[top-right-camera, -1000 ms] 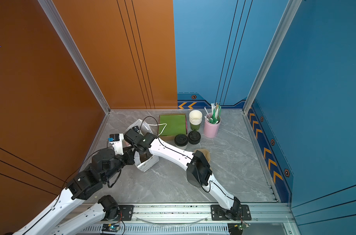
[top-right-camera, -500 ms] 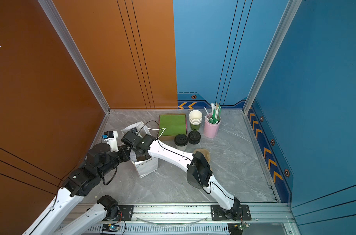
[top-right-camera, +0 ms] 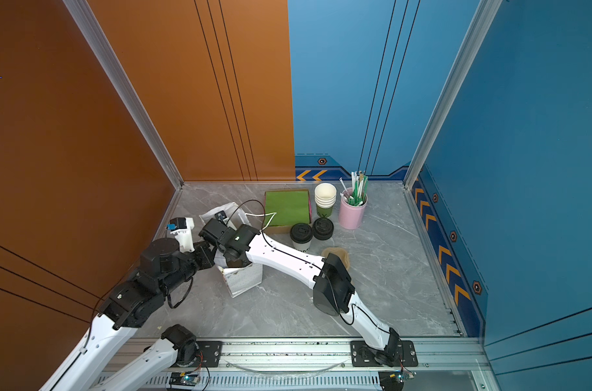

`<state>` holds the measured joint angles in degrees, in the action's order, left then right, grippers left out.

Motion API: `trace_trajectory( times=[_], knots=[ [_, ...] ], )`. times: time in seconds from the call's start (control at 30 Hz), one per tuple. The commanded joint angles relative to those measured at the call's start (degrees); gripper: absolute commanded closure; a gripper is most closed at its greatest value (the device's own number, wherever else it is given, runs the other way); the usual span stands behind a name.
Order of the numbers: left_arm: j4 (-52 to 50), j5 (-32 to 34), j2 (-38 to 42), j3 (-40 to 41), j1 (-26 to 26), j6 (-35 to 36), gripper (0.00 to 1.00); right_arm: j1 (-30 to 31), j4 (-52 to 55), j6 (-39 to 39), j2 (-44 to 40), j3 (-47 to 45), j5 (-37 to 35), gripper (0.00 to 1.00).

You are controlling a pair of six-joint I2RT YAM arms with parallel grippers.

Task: Pack a coffee takeout order
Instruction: Place the cup tray in the takeout bag.

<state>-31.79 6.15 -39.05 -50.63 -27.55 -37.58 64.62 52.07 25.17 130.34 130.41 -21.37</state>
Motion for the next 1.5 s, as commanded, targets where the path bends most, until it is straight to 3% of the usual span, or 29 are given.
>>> trace_trajectory(
  times=[0.0,0.5,0.67,0.83,0.97,1.03,1.13,1.47],
  knots=[
    [-5.9,0.7,-0.5,-0.4,1.1,0.1,1.0,1.8,-0.6,-0.3,-6.0,0.1,-2.1,0.79],
    [-13.1,-1.1,-3.3,-2.5,4.2,2.4,1.0,2.2,-0.6,0.0,-7.1,0.0,-5.9,0.96],
    [-13.4,-1.6,-4.2,-3.2,4.3,2.3,1.0,2.4,-0.7,0.2,-7.9,0.3,-6.8,0.97],
    [-13.3,-1.1,-3.7,-3.6,4.3,2.2,1.0,2.4,-2.9,0.2,-12.1,0.2,-5.2,0.9],
    [-12.1,-2.0,-3.6,-3.9,4.2,1.7,0.99,2.4,-7.1,-0.9,-17.5,-0.6,-2.3,0.69],
    [-11.0,-2.7,-3.6,-3.9,4.3,1.1,0.93,2.4,-8.7,-1.4,-19.6,-1.3,-1.2,0.58],
    [-8.8,-3.9,-3.5,-3.8,4.3,0.4,0.75,2.4,-10.3,-2.1,-22.2,-2.5,-0.6,0.48],
    [-8.3,-4.8,-4.1,-13.3,4.8,4.3,0.2,1.0,-6.8,-4.0,-30.5,-10.1,-4.2,0.21]
  ],
)
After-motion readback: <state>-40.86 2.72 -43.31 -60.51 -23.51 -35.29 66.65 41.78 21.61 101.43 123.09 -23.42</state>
